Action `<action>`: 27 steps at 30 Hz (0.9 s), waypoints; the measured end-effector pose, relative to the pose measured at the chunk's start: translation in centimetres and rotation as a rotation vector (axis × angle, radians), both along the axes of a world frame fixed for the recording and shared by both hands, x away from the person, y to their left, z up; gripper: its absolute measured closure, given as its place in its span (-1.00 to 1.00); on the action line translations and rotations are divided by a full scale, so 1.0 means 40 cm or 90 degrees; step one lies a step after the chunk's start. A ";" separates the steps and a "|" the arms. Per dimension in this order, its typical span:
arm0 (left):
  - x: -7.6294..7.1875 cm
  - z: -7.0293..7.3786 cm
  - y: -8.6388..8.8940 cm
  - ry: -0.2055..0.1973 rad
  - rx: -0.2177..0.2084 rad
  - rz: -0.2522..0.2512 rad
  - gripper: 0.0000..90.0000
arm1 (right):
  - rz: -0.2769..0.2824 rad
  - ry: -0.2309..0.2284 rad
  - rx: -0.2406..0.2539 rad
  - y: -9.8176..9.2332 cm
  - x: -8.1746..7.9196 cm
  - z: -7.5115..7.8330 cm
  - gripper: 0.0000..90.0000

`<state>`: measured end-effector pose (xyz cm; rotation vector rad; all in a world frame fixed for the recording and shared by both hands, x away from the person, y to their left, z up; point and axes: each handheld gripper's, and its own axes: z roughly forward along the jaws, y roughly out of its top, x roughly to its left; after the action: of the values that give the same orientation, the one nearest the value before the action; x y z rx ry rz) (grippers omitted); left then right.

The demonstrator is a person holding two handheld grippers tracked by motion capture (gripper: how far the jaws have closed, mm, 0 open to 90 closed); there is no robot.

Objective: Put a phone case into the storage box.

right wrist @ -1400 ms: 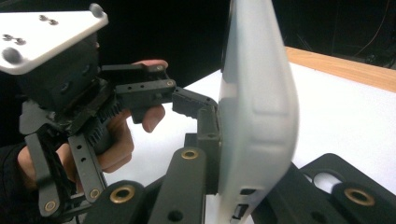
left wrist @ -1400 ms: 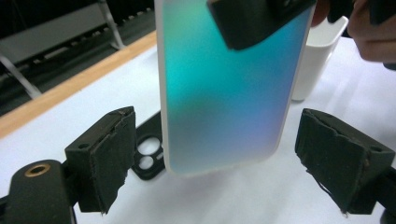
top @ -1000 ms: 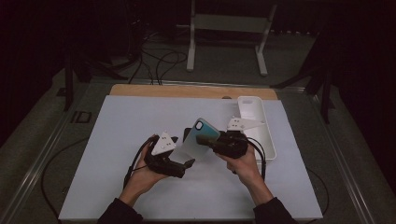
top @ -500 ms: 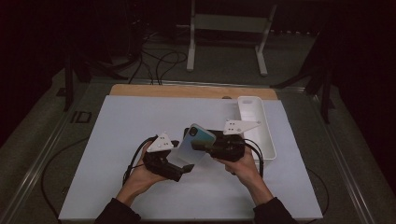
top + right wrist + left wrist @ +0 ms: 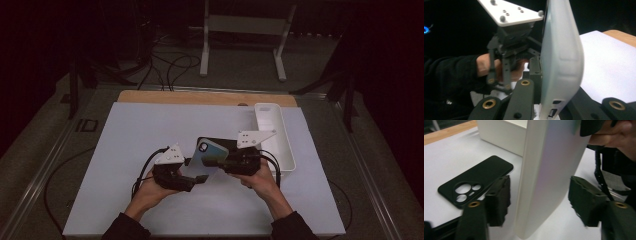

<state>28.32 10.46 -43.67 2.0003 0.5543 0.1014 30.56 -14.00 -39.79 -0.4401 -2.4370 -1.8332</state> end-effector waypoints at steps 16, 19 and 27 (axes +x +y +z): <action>-0.011 -0.019 -0.016 -0.006 0.037 -0.035 0.57 | -0.014 -0.004 -0.027 -0.011 0.012 -0.004 0.55; -0.009 -0.022 -0.017 -0.006 0.039 -0.038 0.74 | -0.030 -0.009 -0.028 -0.009 0.011 -0.004 0.27; -0.013 -0.019 -0.019 -0.022 0.040 -0.018 0.80 | -0.089 -0.027 -0.060 0.011 0.003 -0.004 -0.35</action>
<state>27.78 9.71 -44.43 2.0637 0.5059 0.1364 30.69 -13.55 -39.93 -0.5982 -2.5921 -1.8004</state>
